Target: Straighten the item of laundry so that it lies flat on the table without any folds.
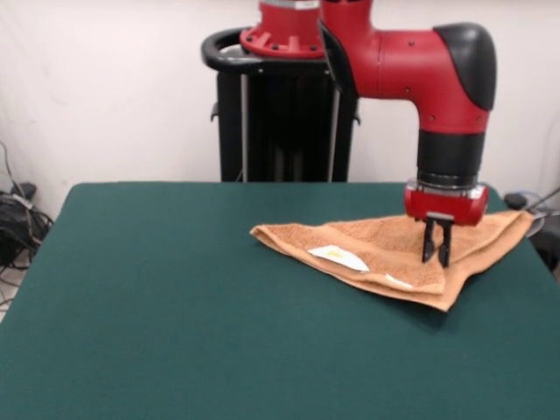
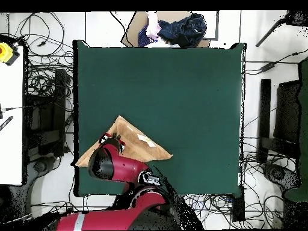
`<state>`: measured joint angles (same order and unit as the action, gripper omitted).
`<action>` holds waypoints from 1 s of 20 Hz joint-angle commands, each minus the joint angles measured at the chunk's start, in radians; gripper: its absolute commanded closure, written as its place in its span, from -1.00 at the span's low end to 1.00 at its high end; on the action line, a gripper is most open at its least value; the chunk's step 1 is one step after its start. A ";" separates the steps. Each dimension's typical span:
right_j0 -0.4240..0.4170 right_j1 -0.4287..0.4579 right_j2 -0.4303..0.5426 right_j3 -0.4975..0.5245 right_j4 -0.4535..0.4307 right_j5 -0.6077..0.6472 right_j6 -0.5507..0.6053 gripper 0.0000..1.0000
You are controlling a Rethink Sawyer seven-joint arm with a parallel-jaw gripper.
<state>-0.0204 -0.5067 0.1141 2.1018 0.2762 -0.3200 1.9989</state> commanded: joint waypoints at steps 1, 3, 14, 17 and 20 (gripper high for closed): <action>0.005 -0.042 0.073 0.033 0.098 0.030 0.319 1.00; 0.007 -0.061 0.073 0.045 0.104 0.042 0.321 1.00; -0.001 -0.069 0.080 0.053 0.117 0.040 0.302 1.00; 0.002 -0.066 0.078 0.050 0.118 0.036 0.301 1.00; -0.001 -0.063 0.079 0.047 0.112 0.029 0.299 1.00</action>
<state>-0.0180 -0.5685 0.1165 2.1520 0.3131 -0.3202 1.9989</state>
